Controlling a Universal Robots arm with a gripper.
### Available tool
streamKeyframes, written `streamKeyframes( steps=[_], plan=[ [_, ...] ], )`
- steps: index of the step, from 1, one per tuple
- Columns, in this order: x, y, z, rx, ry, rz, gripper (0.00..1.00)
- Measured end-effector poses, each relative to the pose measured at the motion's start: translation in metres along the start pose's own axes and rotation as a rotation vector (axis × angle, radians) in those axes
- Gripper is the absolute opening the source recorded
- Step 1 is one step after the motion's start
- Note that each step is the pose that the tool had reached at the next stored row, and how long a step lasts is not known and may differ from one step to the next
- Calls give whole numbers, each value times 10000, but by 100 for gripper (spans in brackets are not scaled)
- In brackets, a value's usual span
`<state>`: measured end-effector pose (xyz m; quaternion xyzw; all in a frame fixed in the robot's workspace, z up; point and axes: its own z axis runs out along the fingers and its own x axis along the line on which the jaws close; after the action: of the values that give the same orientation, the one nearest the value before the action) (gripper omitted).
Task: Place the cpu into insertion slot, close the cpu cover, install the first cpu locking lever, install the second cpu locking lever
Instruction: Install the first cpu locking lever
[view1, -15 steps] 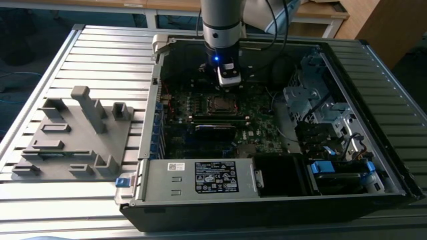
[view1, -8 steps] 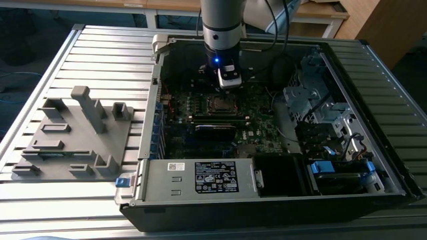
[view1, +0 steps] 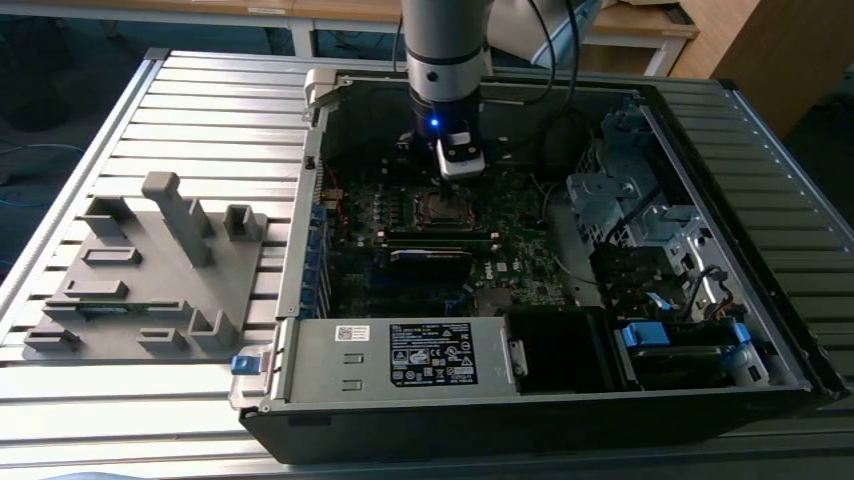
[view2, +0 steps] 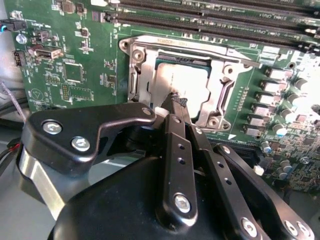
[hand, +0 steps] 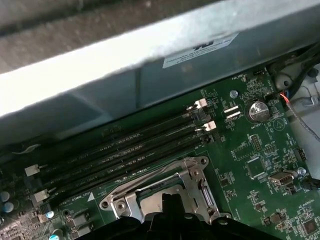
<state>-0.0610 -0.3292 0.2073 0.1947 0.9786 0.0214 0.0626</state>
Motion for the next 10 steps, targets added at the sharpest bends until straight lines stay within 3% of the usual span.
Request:
streamKeyframes(
  steps=[3, 10],
  plan=[
    [-9, 3, 4, 32, 3, -78, 11],
    [-13, 5, -9, 29, 18, -181, 11]
  ],
)
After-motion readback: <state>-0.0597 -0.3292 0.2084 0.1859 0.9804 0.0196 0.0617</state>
